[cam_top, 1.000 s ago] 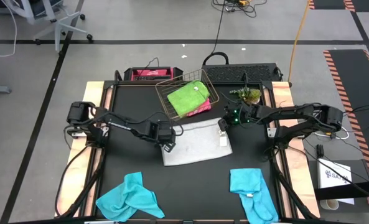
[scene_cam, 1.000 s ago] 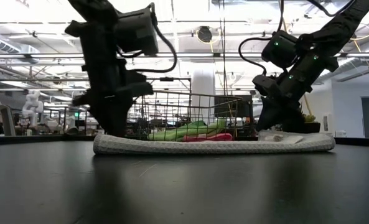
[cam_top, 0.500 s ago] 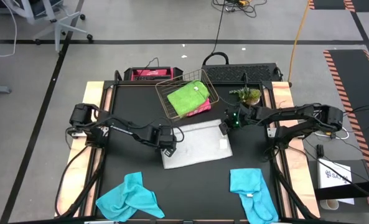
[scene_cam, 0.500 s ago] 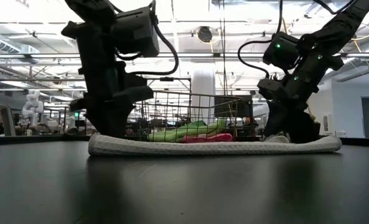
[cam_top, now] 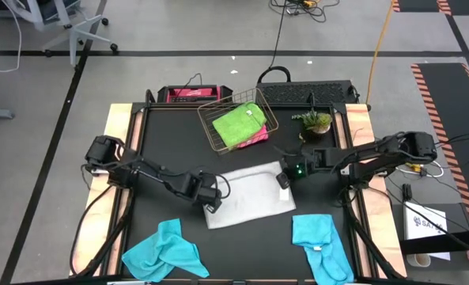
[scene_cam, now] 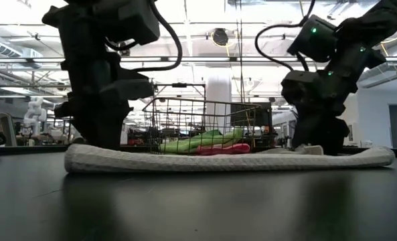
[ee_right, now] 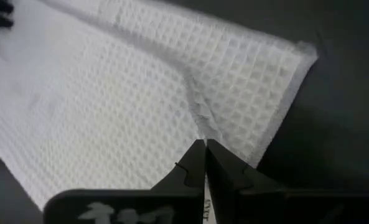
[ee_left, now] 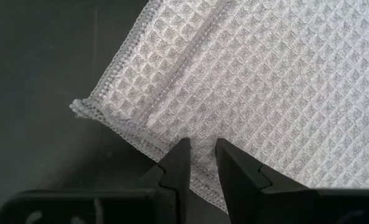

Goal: Fold microfiber towels
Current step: Fold the gray microfiber cloth

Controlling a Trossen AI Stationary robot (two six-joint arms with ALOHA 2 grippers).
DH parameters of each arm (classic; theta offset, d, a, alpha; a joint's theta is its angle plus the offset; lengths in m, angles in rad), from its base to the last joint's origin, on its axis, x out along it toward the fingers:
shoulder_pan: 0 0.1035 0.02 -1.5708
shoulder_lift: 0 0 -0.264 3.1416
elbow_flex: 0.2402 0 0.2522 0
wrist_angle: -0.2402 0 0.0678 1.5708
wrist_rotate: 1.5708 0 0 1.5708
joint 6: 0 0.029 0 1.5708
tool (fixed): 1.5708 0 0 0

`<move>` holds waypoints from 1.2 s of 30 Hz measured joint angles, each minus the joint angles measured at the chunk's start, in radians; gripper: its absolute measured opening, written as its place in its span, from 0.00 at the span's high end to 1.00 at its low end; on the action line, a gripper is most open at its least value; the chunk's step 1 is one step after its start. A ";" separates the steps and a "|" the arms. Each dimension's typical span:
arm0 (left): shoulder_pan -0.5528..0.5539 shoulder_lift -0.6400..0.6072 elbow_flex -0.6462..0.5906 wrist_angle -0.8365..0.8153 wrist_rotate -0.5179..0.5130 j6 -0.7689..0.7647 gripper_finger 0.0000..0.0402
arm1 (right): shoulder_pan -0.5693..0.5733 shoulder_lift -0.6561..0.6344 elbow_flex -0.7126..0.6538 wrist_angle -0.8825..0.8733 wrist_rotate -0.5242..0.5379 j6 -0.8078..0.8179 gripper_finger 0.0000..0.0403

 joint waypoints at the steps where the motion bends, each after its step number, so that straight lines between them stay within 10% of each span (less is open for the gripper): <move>1: -0.004 0.000 0.000 -0.004 -0.006 -0.003 0.80 | 0.009 0.000 0.000 0.012 0.022 0.001 1.00; 26: 0.008 -0.003 -0.001 -0.015 -0.011 -0.028 0.80 | -0.093 0.000 0.000 -0.015 0.197 -0.183 1.00; 36: 0.008 -0.003 -0.001 -0.016 -0.011 -0.030 0.80 | -0.105 0.000 0.000 0.069 0.192 -0.282 0.82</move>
